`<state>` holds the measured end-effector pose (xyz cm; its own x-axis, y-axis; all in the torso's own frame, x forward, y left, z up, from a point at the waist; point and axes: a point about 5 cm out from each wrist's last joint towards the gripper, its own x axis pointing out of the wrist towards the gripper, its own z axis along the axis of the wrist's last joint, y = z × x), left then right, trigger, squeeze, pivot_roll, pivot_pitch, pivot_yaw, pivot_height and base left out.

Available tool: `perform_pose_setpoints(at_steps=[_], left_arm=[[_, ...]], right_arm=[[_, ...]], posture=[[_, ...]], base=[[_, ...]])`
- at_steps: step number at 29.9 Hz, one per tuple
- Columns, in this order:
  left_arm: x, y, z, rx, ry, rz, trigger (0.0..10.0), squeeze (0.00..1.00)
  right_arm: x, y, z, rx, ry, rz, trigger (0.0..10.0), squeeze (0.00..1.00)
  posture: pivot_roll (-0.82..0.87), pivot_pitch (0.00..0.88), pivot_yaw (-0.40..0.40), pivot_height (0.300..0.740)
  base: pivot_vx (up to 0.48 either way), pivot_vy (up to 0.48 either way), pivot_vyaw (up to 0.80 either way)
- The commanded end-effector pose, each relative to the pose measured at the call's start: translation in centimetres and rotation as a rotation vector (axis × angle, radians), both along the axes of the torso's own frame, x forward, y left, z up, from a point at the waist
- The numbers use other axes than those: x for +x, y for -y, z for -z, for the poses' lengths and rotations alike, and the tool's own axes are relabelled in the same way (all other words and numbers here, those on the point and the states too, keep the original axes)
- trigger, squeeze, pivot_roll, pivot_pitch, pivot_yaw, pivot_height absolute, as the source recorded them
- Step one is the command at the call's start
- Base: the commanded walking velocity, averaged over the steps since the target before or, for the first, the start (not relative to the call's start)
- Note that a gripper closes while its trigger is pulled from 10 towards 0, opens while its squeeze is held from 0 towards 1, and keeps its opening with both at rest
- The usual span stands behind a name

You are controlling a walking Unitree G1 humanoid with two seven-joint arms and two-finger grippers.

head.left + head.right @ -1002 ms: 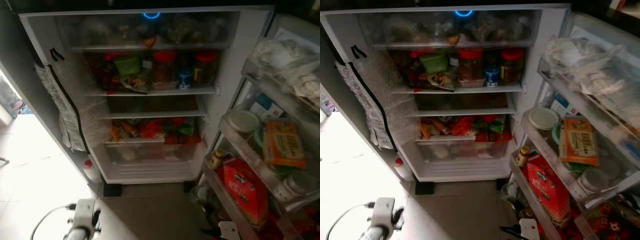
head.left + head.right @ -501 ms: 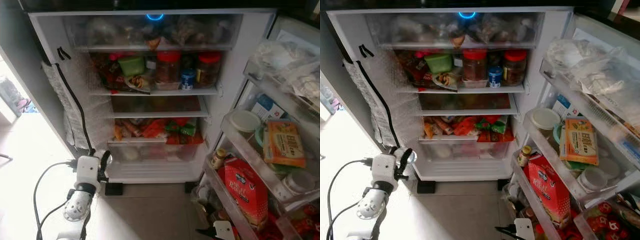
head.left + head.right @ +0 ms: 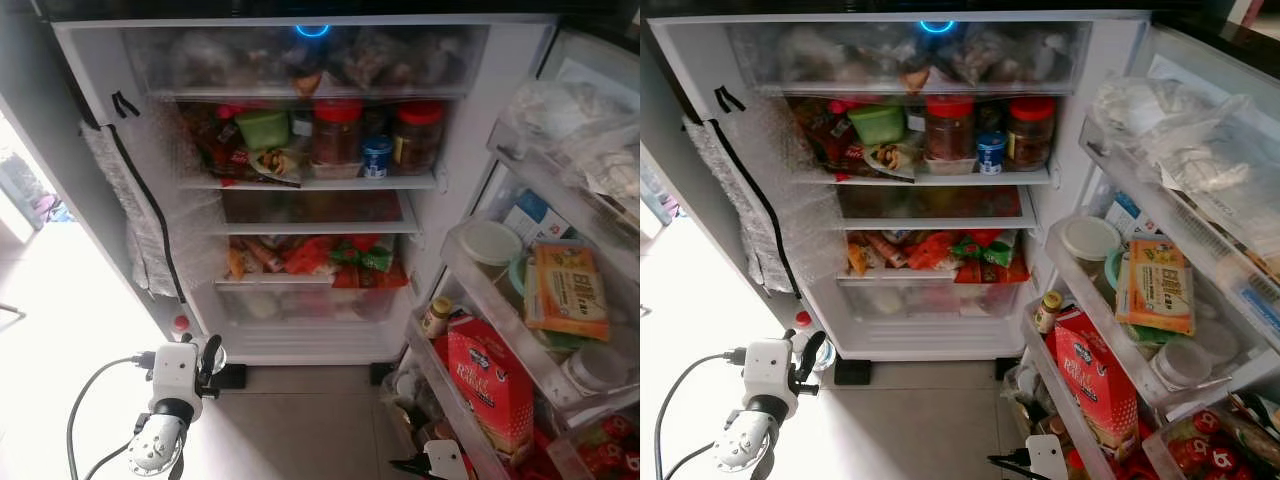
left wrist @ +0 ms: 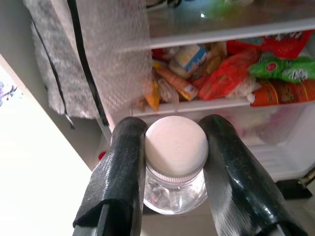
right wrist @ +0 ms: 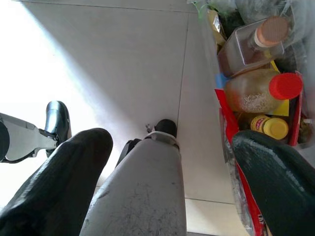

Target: Restocking fridge

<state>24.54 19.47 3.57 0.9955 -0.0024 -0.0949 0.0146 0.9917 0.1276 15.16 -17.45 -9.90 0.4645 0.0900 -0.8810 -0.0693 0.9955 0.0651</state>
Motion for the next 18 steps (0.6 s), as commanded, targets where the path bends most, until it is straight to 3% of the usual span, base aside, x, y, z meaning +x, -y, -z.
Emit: perform_pose_setpoints(at_steps=[1, 3, 6, 18], left_arm=[[0.43, 0.19, -0.71, -0.019, 0.027, -0.001, 10.0, 0.0], [0.55, 0.27, -0.76, -0.023, 0.026, -0.003, 10.0, 0.0], [0.67, 0.59, -0.74, -0.029, 0.019, 0.007, 10.0, 0.0], [0.72, 0.6, -1.11, -0.022, 0.02, 0.013, 10.0, 0.0]], right_arm=[[-0.07, 0.04, 0.01, -0.003, 0.0, -0.013, 10.0, 0.0], [-0.05, 0.04, 0.0, -0.003, 0.004, -0.013, 10.0, 0.0], [-0.03, 0.01, -0.01, -0.001, 0.008, -0.018, 10.0, 0.0], [-0.11, -0.01, 0.03, -0.009, 0.001, -0.028, 10.0, 0.0]], posture=[[0.04, 0.066, 0.0, 0.74], [0.04, 0.066, 0.0, 0.74], [0.03, 0.065, 0.0, 0.74], [0.04, 0.06, 0.0, 0.74]], base=[[0.0, 0.0, 0.0], [0.0, 0.0, -0.23], [0.0, 0.0, 0.58], [0.0, 0.0, 0.0]])
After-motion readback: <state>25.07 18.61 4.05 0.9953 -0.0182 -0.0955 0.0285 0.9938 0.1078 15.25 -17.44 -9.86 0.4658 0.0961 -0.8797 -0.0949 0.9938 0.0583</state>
